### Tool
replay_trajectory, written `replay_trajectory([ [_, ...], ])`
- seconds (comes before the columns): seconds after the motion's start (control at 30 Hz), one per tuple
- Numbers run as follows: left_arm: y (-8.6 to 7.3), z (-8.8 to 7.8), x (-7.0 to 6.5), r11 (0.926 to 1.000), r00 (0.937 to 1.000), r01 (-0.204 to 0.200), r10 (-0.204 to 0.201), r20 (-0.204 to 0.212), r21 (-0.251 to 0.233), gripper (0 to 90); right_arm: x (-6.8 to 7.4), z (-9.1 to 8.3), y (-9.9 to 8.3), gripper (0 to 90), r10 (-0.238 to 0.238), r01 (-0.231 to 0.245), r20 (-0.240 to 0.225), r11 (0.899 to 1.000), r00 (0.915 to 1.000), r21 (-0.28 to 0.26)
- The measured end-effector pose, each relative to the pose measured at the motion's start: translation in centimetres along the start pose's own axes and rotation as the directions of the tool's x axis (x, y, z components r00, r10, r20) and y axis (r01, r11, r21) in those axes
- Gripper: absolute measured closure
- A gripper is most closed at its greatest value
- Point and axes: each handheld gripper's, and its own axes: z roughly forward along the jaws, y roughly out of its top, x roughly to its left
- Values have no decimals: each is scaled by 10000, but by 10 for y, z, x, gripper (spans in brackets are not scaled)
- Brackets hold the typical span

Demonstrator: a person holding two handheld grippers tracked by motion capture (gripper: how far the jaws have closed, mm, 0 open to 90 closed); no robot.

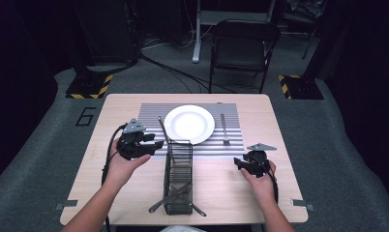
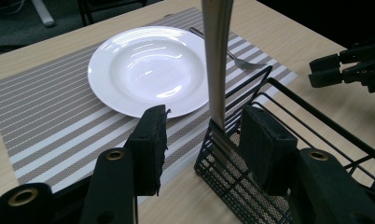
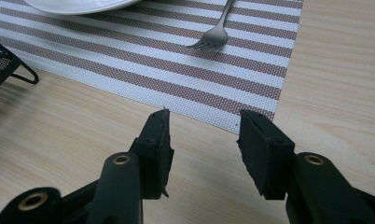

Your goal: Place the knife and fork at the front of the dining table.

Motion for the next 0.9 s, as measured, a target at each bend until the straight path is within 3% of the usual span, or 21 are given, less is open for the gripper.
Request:
replay_trajectory([
  [0.13, 1, 11, -3, 10000, 9998, 54, -54, 186, 34, 533, 0, -1, 0, 532, -99, 99, -21, 9999, 9999, -34],
  [0.6, 3, 35, -9, 9998, 9998, -20, 16, 210, 189, 582, -3, 0, -2, 521, 176, -175, -132, 9998, 9998, 38],
  [0.9, 3, 39, -11, 10000, 9999, 34, -34, -105, -34, 696, -3, 0, -3, 519, 198, -197, -170, 9998, 9997, 72],
])
